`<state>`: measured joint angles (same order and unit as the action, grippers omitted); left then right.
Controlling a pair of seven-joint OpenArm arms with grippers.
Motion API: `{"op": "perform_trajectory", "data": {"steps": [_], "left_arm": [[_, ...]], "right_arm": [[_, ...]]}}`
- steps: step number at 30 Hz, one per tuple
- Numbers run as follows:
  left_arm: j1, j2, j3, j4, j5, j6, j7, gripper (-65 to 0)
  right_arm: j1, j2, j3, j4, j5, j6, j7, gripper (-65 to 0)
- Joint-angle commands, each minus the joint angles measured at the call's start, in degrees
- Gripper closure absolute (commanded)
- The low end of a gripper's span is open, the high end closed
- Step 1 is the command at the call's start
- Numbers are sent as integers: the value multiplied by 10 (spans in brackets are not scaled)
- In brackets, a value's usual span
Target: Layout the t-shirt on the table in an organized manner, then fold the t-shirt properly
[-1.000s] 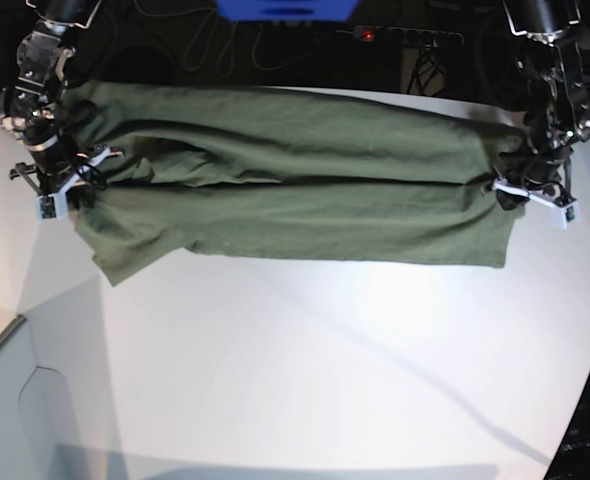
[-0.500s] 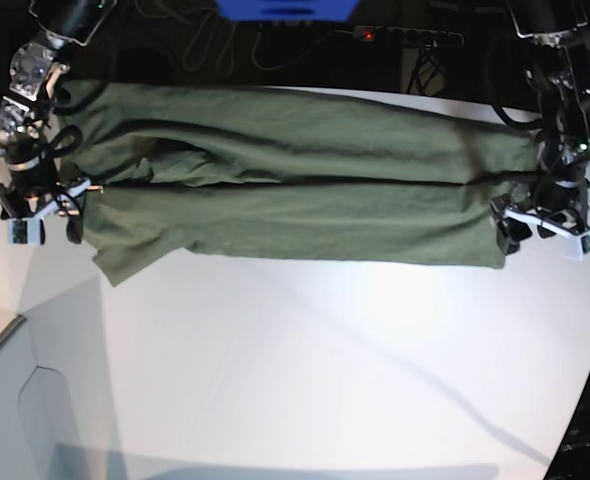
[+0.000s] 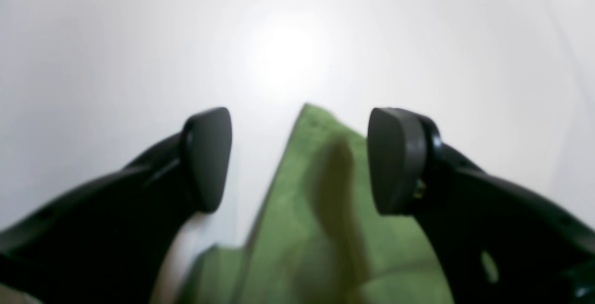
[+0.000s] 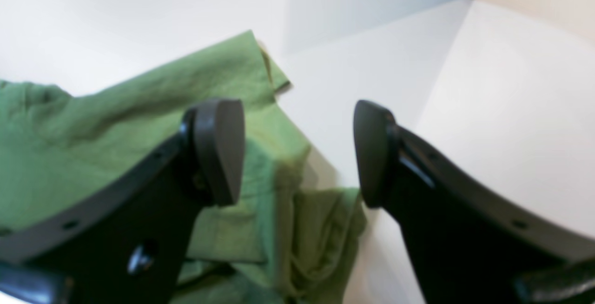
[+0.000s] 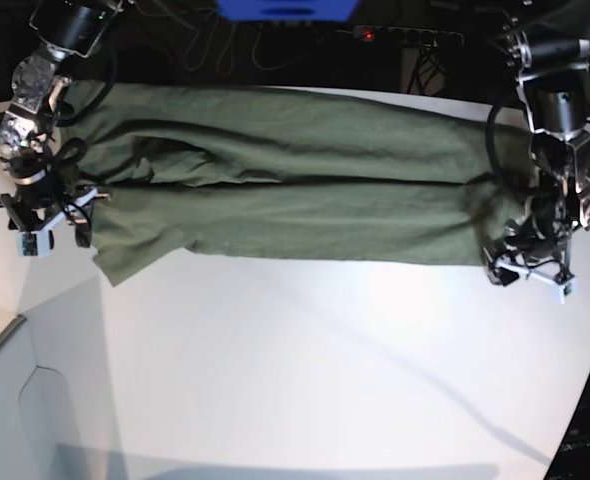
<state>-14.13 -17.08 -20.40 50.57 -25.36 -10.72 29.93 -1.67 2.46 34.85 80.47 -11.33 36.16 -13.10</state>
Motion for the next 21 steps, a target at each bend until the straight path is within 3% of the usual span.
{"op": "perform_trajectory", "data": {"steps": [1,6,13,16,21], "left_arm": [[-15,-11,2,-3,-3,0,-18,-443],[-18,-12,52,-49,-3,4,-77,-441],[-16,-11,95,-72,-3,3,-89,-415],[-15,-11,94,-67,-3,0,-88,-298],[-15,-11,93,-70,-3,3,-86,-4]], "right_arm": [[7,7,1,10,9,2,13,-372],[15,7,1,10,9,2,13,-371],[28,7,1,12,9,2,13,-371],[34,7,1,12,9,2,13,-371],[54,7,-9,9,9,2,12,-373]]}}
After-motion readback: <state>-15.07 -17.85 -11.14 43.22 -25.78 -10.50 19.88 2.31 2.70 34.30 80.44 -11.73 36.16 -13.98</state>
